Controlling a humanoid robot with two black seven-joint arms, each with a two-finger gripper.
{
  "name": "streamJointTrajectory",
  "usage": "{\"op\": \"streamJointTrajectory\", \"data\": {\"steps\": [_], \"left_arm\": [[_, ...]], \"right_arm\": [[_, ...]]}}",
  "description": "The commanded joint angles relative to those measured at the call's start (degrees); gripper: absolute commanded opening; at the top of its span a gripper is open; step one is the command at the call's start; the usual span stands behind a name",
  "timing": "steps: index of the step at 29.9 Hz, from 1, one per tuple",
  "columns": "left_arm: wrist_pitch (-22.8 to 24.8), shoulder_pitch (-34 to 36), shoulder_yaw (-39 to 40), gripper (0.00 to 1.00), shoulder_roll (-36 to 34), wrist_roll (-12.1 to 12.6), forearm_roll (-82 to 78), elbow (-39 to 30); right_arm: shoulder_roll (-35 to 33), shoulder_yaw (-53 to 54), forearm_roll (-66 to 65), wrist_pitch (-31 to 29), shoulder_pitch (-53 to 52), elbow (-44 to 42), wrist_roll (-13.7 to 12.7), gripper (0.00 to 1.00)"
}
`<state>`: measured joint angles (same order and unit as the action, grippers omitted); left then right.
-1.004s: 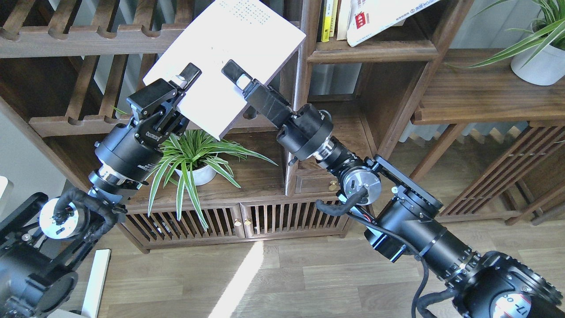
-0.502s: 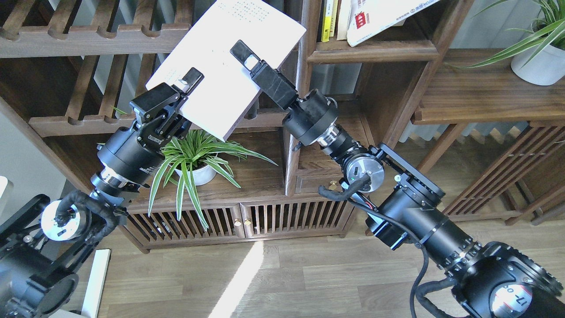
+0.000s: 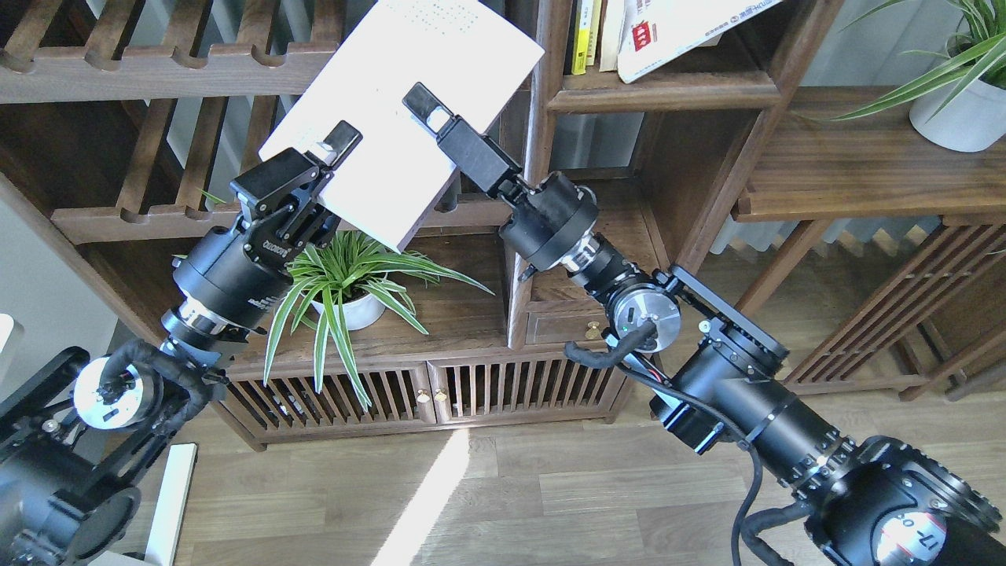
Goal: Organize books on shelf
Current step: 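Grasp the white book's edge with the right gripper beside the left gripper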
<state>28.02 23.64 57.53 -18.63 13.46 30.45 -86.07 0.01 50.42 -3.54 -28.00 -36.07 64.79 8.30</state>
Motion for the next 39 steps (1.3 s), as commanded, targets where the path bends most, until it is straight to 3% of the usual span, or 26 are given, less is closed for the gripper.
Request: {"op": "streamJointTrajectory", "data": {"steps": [1,10,17,28,39], "left_arm": [[-0.02,0.09,0.12,0.13,0.00,-0.01,0.04,0.03],[-0.02,0.00,0.12,0.20,-0.09,0.08,-0.04,0.12],[-0.02,0.09,0.21,0.27,-0.09,-0.01,-0.22,0.55],[-0.02,0.09,0.74,0.69,-0.09,-0.01,-1.80,1.96],[-0.02,0.09,2.40,0.85,-0.27,0.08,-4.35,1.87]], "right_arm": [[-0.01,-0.05,0.03,0.00,0.04,0.07,-0.04,0.35],[-0.01,-0.14,1.52,0.00,0.04,0.07,0.05,0.21],[-0.01,-0.67,1.70,0.00,-0.05,0.07,-0.04,0.20],[-0.01,-1.11,2.14,0.00,-0.05,0.07,-0.04,0.14],[-0.01,-1.11,2.05,0.00,-0.05,0.07,-0.21,0.15]]}}
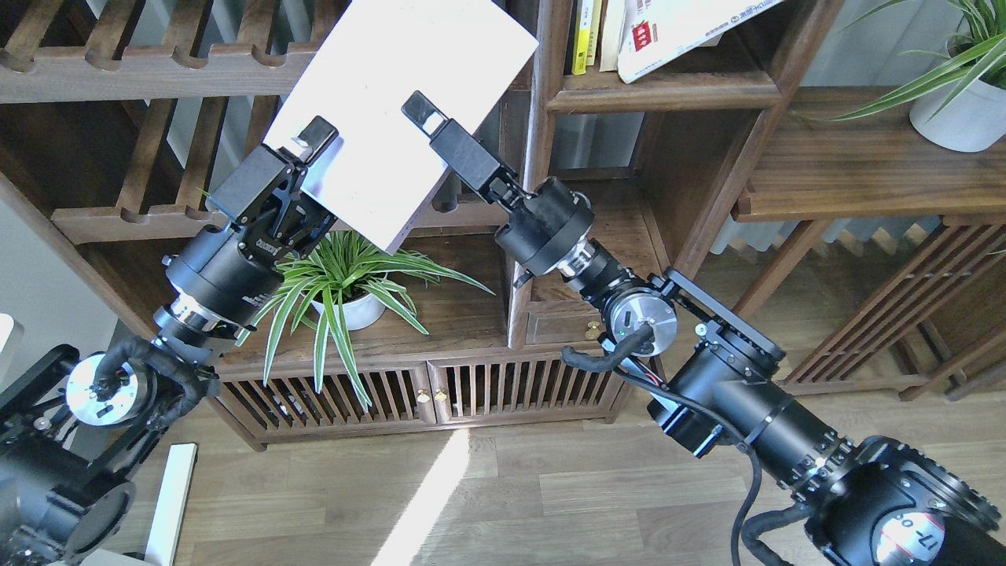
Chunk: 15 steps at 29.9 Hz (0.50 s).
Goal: Organize books on shelf
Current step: 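Grasp the white book's edge with the right gripper beside the left gripper, then release the left gripper and lift the white book up with the right gripper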
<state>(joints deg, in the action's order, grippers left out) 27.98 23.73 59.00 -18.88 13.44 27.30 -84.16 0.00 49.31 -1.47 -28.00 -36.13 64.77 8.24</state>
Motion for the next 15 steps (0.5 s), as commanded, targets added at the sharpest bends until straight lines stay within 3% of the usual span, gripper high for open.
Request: {"op": "streamJointTrajectory", "data": {"steps": [1,8,15], "left_arm": [[0.02,0.00,1.29,0.87,-0.02,0.09,-1.54,-0.03],[0.02,-1.13,4.80,0.97,-1.07,0.09,-3.57,0.14],[0.02,-6.32,6.82,0.98,-2.39,0.18,-3.57,0.14]], "right_arm": [[0.00,0.00,0.07,0.00,0.01,0.09,-0.16,0.15],[0.00,-0.18,-0.02,0.00,0.01,1.23,-1.03,0.10],[0.00,0.09,-0.02,0.00,0.10,1.41,-1.21,0.04]]}}
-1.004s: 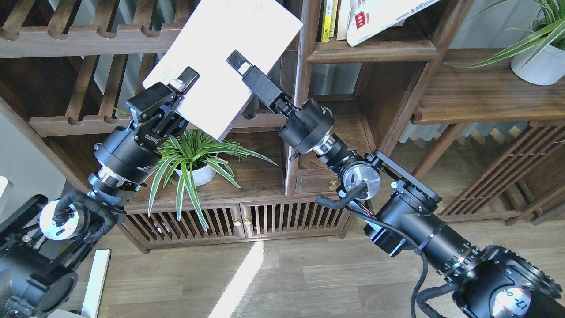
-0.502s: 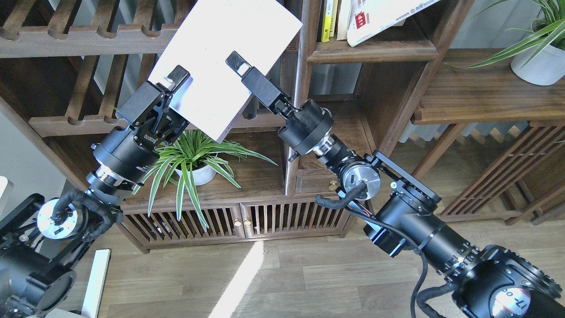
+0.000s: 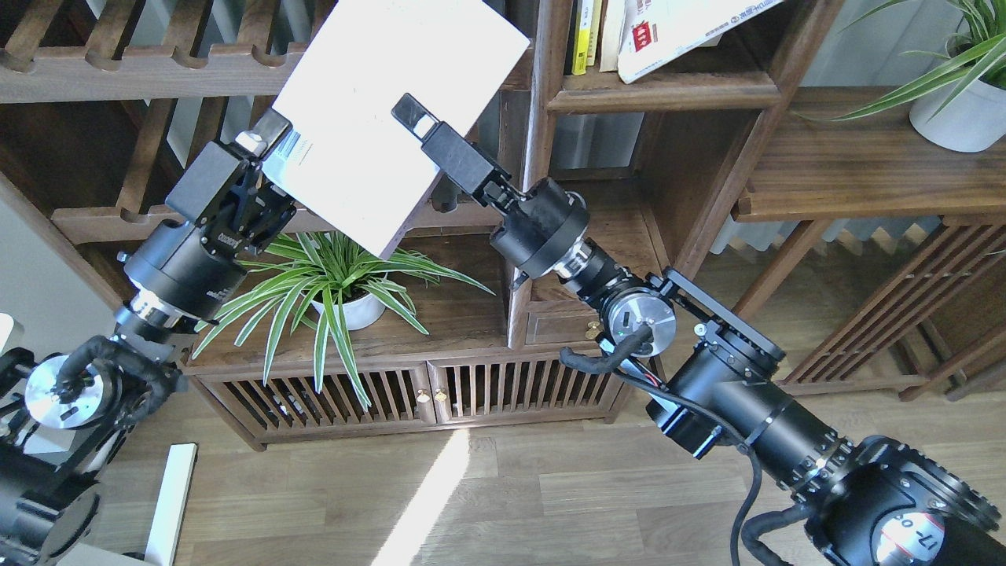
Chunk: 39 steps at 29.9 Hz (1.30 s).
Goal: Organize books on shelf
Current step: 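Release the left gripper and lift the white book up with the right gripper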
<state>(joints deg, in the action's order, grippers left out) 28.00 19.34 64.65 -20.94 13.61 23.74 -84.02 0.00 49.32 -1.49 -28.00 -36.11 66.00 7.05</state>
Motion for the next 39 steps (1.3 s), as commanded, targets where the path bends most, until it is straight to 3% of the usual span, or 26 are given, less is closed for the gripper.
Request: {"op": "streamJointTrajectory", "data": {"steps": [1,12,30,39], "left_arm": [[0.00,-2.29,1.62,0.98,-0.33,0.01,-0.01,0.00],[0.00,-3.96,3.91,0.98,-0.33,0.01,-0.10,4.30],[0.00,-3.87,4.70,0.98,-0.42,0.01,-0.36,12.22],[0.00,-3.87,4.70,0.98,-0.51,0.01,-0.45,13.36]], "right_arm": [[0.00,0.16,0.00,0.00,-0.01,0.44,-0.02,0.04],[-0.43,1.75,0.00,0.14,-0.01,5.80,-0.55,0.04],[-24.77,10.88,0.00,0.00,3.07,8.88,-0.81,0.03],[-33.23,11.68,0.17,0.00,2.81,8.53,-2.04,0.03]]}}
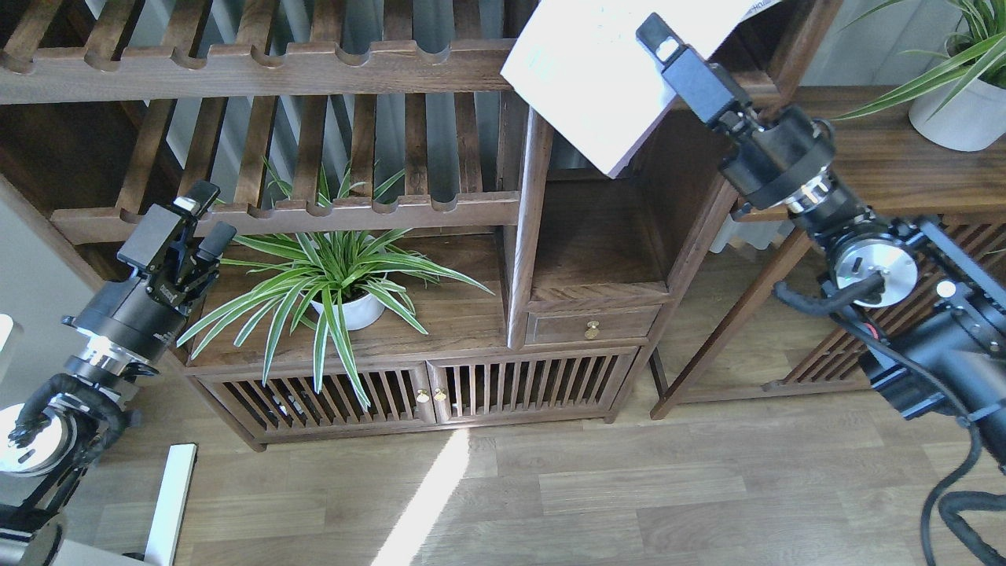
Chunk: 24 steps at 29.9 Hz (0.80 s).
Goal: Organize books on shelf
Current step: 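Release the left gripper and lift the white book up with the right gripper, then insert the white book into the upper compartment beside the upright books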
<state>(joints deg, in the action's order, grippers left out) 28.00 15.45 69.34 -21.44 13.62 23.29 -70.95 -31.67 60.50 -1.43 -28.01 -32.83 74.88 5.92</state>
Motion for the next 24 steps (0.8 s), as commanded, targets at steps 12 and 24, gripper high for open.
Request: {"op": "streamJointTrajectory", "data": {"steps": [12,24], "left_arm": [[0.00,0.11,-0.26,0.98,0.00,0.44,-0.18,0.20],[0.00,0.02,-0.35,0.98,-0.09,0.44,-0.53,0.20]], "right_arm": [[-0.06,5.86,0.46,4.71,-4.61,-4.21,-6.62,0.04],[0.12,8.23,0.46,17.38,-10.76,-8.86,-9.60,0.06]]}}
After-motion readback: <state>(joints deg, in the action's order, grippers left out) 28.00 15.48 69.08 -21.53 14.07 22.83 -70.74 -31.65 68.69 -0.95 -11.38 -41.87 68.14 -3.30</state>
